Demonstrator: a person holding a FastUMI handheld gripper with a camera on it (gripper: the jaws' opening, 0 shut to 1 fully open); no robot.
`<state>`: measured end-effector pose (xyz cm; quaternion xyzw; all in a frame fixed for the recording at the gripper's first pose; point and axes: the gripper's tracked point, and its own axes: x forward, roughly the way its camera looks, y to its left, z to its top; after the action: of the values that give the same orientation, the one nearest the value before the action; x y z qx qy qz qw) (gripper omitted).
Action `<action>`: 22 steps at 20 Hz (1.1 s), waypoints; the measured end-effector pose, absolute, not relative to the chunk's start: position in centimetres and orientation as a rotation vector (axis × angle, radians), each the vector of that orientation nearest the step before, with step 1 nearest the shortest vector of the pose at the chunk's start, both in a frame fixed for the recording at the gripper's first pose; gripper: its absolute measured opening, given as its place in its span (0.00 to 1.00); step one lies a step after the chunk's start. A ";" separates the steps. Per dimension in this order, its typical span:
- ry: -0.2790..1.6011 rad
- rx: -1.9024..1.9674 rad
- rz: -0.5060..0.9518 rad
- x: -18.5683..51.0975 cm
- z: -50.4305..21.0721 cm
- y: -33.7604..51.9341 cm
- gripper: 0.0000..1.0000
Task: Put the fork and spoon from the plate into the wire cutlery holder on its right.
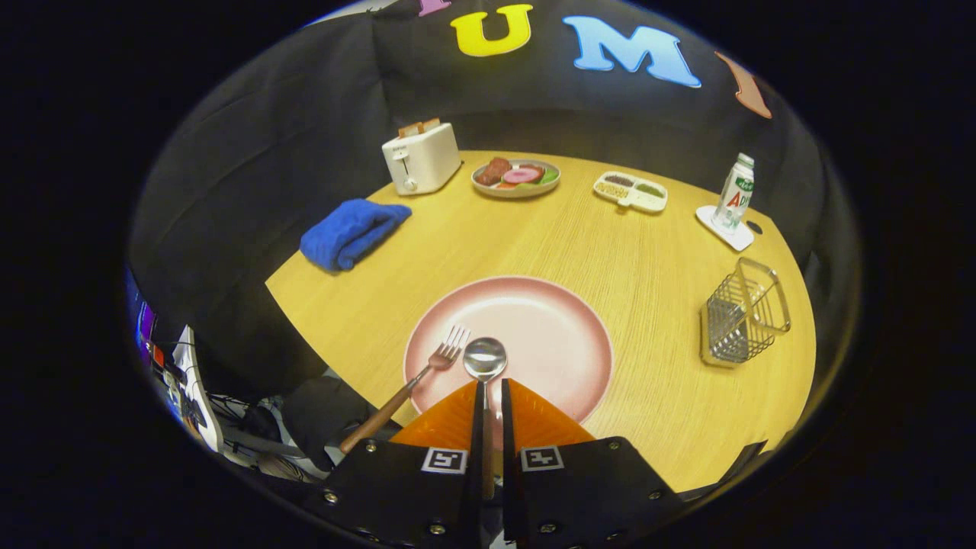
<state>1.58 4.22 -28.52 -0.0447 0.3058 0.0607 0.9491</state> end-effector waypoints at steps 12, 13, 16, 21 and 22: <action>0.755 -0.090 0.145 1.6 -33.2 4.2 0.13; 0.757 -0.099 0.149 1.6 -33.1 4.2 0.13; 0.762 -0.113 0.149 2.1 -33.5 3.9 0.09; 0.748 -0.142 0.144 1.8 -32.9 3.8 0.03; 0.741 -0.132 0.143 1.8 -32.6 3.8 0.03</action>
<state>1.83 3.77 -32.65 -0.0645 0.3616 0.0696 0.9275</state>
